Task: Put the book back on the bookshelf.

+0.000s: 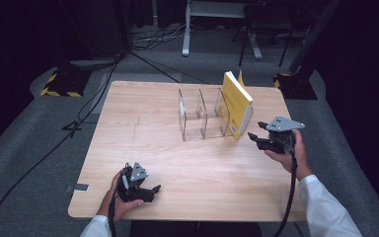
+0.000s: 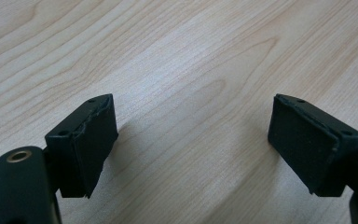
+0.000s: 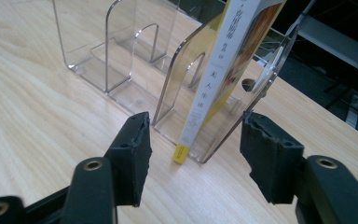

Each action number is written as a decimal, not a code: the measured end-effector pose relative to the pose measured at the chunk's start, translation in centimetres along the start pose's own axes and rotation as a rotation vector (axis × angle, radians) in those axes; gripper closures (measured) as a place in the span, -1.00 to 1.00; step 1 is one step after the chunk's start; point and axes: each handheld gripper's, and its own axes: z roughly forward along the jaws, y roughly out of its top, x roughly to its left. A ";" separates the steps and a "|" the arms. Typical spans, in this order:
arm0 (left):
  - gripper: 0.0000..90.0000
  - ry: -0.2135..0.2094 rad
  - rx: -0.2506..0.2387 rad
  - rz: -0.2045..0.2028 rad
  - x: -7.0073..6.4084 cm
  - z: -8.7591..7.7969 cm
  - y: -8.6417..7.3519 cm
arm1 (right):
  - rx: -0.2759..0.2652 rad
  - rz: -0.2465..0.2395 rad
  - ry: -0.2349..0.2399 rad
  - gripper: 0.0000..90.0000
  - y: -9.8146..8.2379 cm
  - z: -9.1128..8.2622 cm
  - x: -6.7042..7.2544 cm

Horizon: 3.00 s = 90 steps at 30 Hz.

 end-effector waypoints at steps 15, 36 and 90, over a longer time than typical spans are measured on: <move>-0.64 0.000 0.000 0.001 0.0 0.0 0.0 | 0.062 -0.050 0.033 -0.24 -1.8 -1.4 1.3; -0.64 0.000 0.000 0.001 0.0 0.0 0.0 | 0.125 -0.058 0.031 -0.32 -6.0 -2.6 2.1; -0.65 0.007 0.001 -0.006 -0.1 0.0 0.0 | 0.166 0.302 0.025 -0.49 -18.5 -6.5 0.0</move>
